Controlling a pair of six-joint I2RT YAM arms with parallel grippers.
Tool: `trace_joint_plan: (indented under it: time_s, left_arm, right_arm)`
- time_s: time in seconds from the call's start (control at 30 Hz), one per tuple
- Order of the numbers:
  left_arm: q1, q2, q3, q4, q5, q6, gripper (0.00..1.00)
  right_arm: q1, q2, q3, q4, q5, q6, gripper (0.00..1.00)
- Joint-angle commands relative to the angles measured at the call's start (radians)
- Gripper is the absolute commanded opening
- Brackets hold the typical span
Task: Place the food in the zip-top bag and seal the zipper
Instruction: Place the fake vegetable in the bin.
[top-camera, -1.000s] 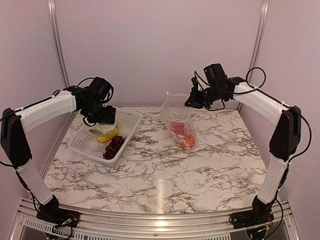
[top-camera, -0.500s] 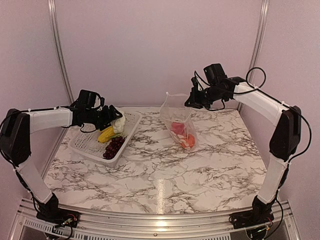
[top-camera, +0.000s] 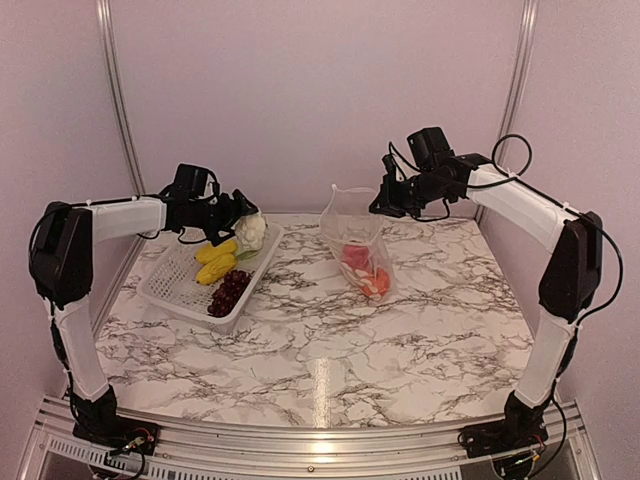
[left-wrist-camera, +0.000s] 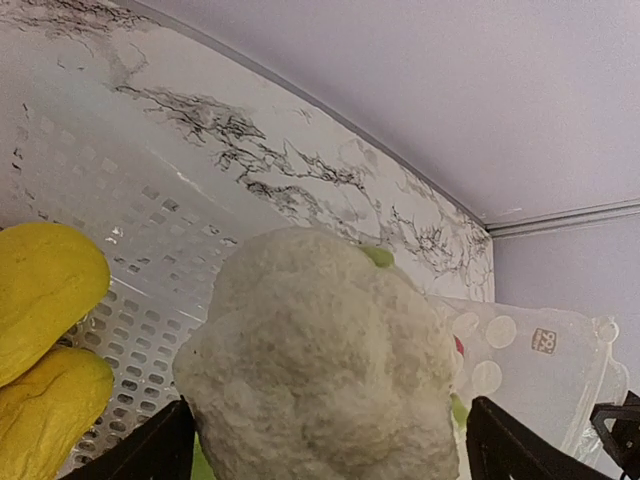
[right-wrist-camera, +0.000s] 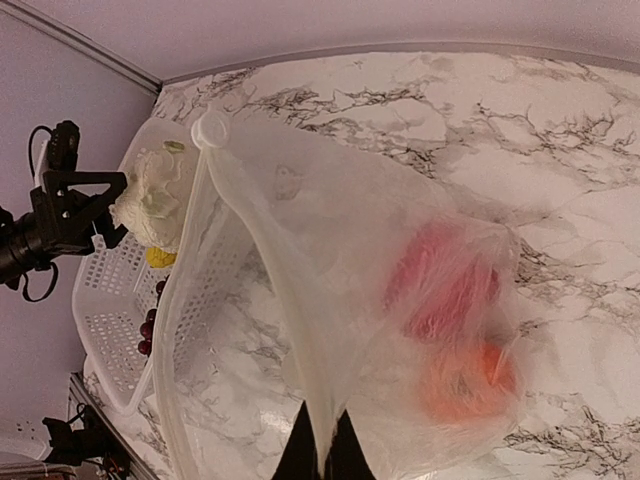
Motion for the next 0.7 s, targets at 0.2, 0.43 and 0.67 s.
trace_joint_plan:
  time_s: [0.2,0.43,0.67]
  left_arm:
    - [-0.006,-0.046,0.086,-0.214,-0.213,0.127,0.99]
    - [-0.098,-0.126,0.195,-0.365,-0.509,0.323,0.99]
    - [-0.148,-0.115,0.211,-0.508,-0.607,0.208,0.96]
  right_arm:
    - [0.005,-0.037,0.001,0.002,-0.003,-0.003,0.0]
    - [0.005,-0.005,0.034,0.003,-0.019,0.0,0.0]
    - [0.004,0.021,0.065,-0.008,-0.03,-0.012,0.0]
